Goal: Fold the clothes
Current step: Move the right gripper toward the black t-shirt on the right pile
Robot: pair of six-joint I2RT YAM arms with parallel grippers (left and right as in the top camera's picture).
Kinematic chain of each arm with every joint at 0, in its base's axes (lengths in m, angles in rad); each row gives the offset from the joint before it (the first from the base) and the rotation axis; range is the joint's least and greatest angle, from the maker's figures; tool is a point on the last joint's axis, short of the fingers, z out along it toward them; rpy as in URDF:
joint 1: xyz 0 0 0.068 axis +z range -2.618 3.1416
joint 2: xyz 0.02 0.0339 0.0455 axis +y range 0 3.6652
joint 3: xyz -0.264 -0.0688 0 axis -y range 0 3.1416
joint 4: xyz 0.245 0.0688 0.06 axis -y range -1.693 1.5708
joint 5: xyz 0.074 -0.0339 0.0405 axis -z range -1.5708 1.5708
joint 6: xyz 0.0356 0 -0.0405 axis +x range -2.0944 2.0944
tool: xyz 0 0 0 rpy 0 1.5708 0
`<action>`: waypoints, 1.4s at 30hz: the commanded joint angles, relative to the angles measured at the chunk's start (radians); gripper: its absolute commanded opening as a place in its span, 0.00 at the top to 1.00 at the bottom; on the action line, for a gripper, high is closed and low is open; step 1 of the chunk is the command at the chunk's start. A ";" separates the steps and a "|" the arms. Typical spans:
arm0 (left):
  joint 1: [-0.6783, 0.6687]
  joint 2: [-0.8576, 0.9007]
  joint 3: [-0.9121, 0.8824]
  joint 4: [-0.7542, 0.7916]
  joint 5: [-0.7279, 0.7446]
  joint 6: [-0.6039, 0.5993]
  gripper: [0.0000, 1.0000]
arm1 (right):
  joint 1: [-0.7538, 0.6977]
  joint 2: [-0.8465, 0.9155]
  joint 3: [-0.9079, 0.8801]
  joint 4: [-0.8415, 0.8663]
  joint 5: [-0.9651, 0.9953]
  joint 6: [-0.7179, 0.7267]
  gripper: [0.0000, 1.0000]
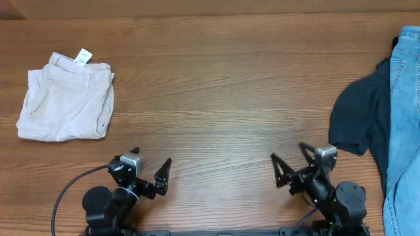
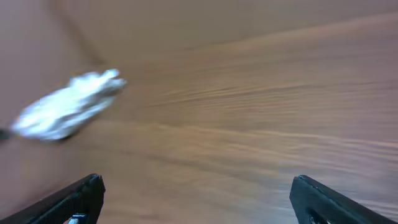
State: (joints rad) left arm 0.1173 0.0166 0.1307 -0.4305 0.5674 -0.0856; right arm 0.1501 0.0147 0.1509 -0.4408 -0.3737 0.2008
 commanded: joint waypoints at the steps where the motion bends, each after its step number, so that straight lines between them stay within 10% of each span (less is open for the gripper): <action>1: -0.008 -0.011 -0.002 -0.014 0.187 -0.117 0.00 | -0.006 -0.011 -0.003 0.029 -0.187 0.114 0.00; 11: -0.008 0.171 0.422 -0.171 -0.037 -0.084 0.00 | -0.006 0.136 0.220 0.098 -0.122 0.188 0.00; 25: -0.008 1.110 1.461 -0.743 -0.172 -0.042 0.00 | -0.006 1.238 1.215 -0.534 0.234 0.053 0.00; 30: -0.008 1.221 1.495 -0.798 -0.022 -0.041 0.00 | -0.030 1.395 1.372 -0.656 0.409 0.105 0.00; 42: -0.034 1.246 1.495 -0.856 0.061 0.035 0.00 | -0.581 1.705 1.371 -0.688 0.363 0.253 0.09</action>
State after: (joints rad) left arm 0.1104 1.2701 1.6054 -1.2743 0.6041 -0.0994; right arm -0.3885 1.6630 1.5028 -1.1439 0.0265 0.4301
